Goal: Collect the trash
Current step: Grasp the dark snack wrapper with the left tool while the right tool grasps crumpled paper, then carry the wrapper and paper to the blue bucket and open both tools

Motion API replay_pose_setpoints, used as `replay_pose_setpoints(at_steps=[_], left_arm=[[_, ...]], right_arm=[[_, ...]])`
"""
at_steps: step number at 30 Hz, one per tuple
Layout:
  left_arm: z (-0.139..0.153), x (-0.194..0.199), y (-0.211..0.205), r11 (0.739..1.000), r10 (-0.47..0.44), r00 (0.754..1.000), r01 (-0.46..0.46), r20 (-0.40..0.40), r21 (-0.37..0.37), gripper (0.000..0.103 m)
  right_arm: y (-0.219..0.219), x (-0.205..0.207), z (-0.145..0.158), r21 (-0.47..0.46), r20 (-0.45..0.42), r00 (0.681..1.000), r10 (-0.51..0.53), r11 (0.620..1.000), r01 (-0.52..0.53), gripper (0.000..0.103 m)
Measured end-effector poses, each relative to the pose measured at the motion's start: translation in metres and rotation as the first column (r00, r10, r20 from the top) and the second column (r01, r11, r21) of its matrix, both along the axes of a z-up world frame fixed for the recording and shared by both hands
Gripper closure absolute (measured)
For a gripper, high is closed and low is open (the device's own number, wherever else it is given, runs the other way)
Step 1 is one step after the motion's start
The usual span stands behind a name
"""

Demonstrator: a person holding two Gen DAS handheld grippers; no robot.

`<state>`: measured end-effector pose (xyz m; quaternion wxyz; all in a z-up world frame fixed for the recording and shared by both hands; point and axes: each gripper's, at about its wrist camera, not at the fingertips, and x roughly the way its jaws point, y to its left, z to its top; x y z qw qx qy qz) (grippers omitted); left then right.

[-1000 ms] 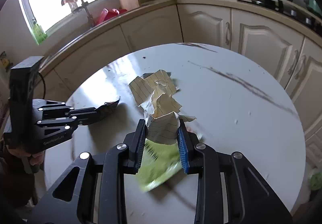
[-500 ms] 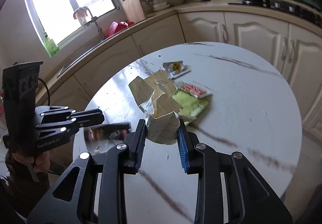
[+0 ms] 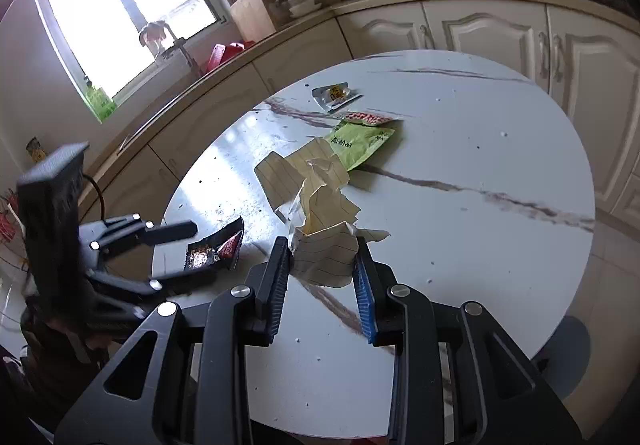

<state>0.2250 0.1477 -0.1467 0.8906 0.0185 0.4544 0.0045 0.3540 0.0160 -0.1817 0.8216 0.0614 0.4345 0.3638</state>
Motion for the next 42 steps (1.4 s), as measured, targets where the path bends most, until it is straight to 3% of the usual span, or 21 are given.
replay_pose_setpoints(at_steps=[4, 7, 10, 16, 24, 32, 37, 42], left_arm=[[-0.007, 0.011, -0.001, 1.000, 0.023, 1.000, -0.023, -0.015, -0.005, 0.048], [-0.006, 0.019, 0.004, 0.998, 0.029, 0.999, -0.030, -0.013, -0.052, 0.079], [-0.005, 0.023, 0.006, 0.998, 0.048, 0.999, -0.048, -0.003, -0.044, 0.095], [0.003, 0.026, 0.007, 0.991, 0.076, 0.997, -0.073, 0.024, -0.113, 0.096], [0.025, 0.046, -0.042, 0.991, -0.009, 0.997, 0.019, 0.076, -0.134, 0.096], [0.037, 0.096, -0.126, 0.979, -0.140, 0.985, 0.153, 0.102, -0.135, 0.096], [0.032, 0.139, -0.193, 0.949, -0.257, 0.962, 0.270, 0.097, -0.165, 0.096], [0.006, 0.187, -0.261, 0.906, -0.369, 0.928, 0.373, 0.059, -0.200, 0.096]], right_arm=[[-0.003, -0.004, 0.000, 0.009, -0.002, 1.000, -0.005, 1.000, 0.005, 0.073], [-0.004, -0.005, 0.000, 0.012, 0.001, 1.000, -0.005, 1.000, 0.005, 0.073], [-0.002, -0.005, -0.001, 0.010, 0.003, 1.000, -0.002, 1.000, 0.002, 0.073], [-0.003, -0.006, -0.004, 0.028, 0.005, 1.000, -0.003, 1.000, 0.003, 0.073], [-0.047, -0.016, 0.008, 0.074, 0.033, 0.998, -0.057, 0.996, 0.055, 0.073], [-0.146, -0.032, 0.017, 0.122, 0.054, 0.976, -0.213, 0.971, 0.205, 0.073], [-0.224, -0.046, 0.004, 0.116, 0.037, 0.940, -0.338, 0.936, 0.332, 0.073], [-0.290, -0.053, -0.031, 0.109, -0.032, 0.892, -0.450, 0.886, 0.451, 0.073]])
